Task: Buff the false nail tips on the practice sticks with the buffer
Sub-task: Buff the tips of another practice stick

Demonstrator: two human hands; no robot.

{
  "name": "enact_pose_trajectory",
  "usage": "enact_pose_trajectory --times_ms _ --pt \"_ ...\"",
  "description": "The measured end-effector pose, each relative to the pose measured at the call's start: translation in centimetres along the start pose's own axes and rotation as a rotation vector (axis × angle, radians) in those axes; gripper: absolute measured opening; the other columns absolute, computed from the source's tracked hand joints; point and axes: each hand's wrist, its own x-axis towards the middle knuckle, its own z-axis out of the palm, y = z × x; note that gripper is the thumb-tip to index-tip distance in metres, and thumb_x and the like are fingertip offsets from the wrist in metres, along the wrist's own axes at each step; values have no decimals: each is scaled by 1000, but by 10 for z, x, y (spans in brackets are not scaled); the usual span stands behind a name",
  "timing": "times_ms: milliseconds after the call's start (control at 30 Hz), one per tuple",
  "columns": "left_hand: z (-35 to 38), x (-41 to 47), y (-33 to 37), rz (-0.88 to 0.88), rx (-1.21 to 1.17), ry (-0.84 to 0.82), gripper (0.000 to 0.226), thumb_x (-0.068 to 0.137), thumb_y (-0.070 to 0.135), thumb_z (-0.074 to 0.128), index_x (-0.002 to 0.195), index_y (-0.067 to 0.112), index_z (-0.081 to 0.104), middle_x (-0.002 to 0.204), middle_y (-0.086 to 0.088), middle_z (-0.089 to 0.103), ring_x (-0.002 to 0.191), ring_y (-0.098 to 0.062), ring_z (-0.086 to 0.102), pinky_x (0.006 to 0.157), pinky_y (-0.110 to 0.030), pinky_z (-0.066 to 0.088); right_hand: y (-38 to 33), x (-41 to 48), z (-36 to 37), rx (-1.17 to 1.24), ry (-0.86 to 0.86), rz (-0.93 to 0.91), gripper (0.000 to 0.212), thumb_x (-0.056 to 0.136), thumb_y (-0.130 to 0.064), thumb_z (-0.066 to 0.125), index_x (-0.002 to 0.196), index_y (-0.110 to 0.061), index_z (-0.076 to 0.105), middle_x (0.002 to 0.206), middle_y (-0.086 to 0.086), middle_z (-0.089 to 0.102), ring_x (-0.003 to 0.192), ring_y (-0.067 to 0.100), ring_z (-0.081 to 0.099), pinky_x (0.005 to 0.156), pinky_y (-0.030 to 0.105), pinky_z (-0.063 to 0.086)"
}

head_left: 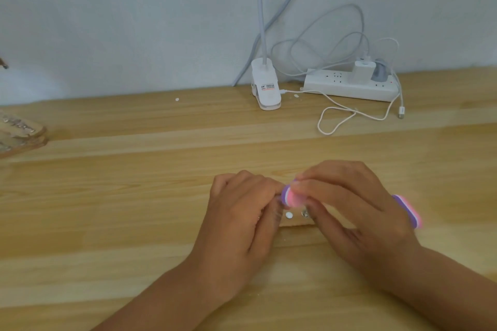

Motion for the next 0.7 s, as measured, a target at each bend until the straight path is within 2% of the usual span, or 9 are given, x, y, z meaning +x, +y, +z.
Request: enact_pose_trajectory --times_ms 200,367,467,600,700 --pt "4 1 -4 13 -26 73 23 94 31 48 89 23 68 79 23 53 82 -5 53 81 -34 37 -6 -1 2 61 -41 -28 29 83 10 68 108 -5 73 110 8 68 102 25 63 94 30 47" --pt "4 2 -3 -12 -67 121 18 92 31 53 88 33 70 79 21 60 85 0 53 82 -28 36 0 2 -1 71 -17 45 31 82 12 66 108 -5 70 109 8 67 103 22 62 95 28 46" --pt "5 1 -4 0 -58 129 19 91 34 54 85 30 71 82 18 64 87 -1 54 81 -28 37 -4 -1 2 82 -46 -11 29 83 11 66 106 -5 73 109 9 68 103 24 62 94 31 47" --pt "4 3 -3 -18 -49 152 18 89 28 56 81 26 72 79 21 59 86 0 53 80 -24 34 4 2 -3 58 -20 56 28 84 10 65 106 -5 72 108 10 68 102 22 62 92 31 48" --pt "4 2 -4 3 -50 137 20 89 33 55 86 26 73 83 23 59 87 1 52 79 -24 36 -6 -1 3 71 -58 -27 28 80 13 68 101 -4 76 108 9 69 102 25 63 93 31 48"
